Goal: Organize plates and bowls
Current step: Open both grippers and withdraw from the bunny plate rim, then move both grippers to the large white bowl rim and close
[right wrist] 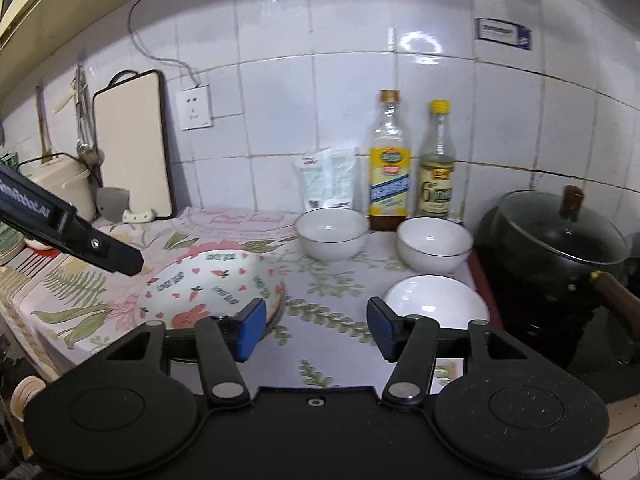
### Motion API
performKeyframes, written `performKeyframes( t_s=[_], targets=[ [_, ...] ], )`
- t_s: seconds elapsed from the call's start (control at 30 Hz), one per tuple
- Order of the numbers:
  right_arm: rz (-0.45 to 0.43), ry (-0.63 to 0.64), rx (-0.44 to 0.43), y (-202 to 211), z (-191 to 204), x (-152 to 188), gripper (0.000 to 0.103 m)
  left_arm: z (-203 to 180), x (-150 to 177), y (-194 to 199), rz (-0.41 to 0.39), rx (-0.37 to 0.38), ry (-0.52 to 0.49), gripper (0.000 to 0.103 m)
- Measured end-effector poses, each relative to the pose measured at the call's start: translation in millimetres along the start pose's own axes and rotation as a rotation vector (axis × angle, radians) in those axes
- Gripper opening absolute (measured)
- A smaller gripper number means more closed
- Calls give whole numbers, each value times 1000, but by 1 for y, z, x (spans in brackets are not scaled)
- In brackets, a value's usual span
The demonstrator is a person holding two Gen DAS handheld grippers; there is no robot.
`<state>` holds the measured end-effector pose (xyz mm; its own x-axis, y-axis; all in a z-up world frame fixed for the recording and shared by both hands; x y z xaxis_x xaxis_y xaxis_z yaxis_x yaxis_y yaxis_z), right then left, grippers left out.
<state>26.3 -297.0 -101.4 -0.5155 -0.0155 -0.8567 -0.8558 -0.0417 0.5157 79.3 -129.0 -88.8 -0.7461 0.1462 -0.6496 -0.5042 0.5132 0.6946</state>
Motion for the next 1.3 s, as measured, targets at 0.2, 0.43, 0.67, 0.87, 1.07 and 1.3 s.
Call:
performKeyframes(
  t_s=[0.2,0.43,0.67,0.87,1.07,1.3],
  targets=[
    [-29,-35,33,-1,-29,11,63,-32,-3,-29,1,73,-41,32],
    [-43,-143,121,-24,-73,26,68,-45,-8,-76,-19,90,-15,34],
    [-37,-318,104,-59,-112,37,68,-57,-16,-126,-54,88,3,34],
    [-18,-480,102,-84,-131,43,68,-60,-24,-162,-108,50,23,34],
    [24,-586,81,-106,-142,51,68,-55,-24,-201,-81,23,62,34],
    [110,-597,99,-124,-146,56,50,-51,-22,-228,2,55,104,33]
  ],
)
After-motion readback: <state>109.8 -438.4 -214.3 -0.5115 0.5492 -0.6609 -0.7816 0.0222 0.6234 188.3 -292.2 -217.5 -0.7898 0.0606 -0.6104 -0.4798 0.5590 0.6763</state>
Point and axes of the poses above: each gripper's, at about its wrist camera, not at the fingertips, and y roughly against the way its jaws point, z to its left, x to its underside, the point moved 4 cm from there along -y, roughly the way its jaws point, and after that the axes turned 4 degrees about x, right-handed, at the moved point
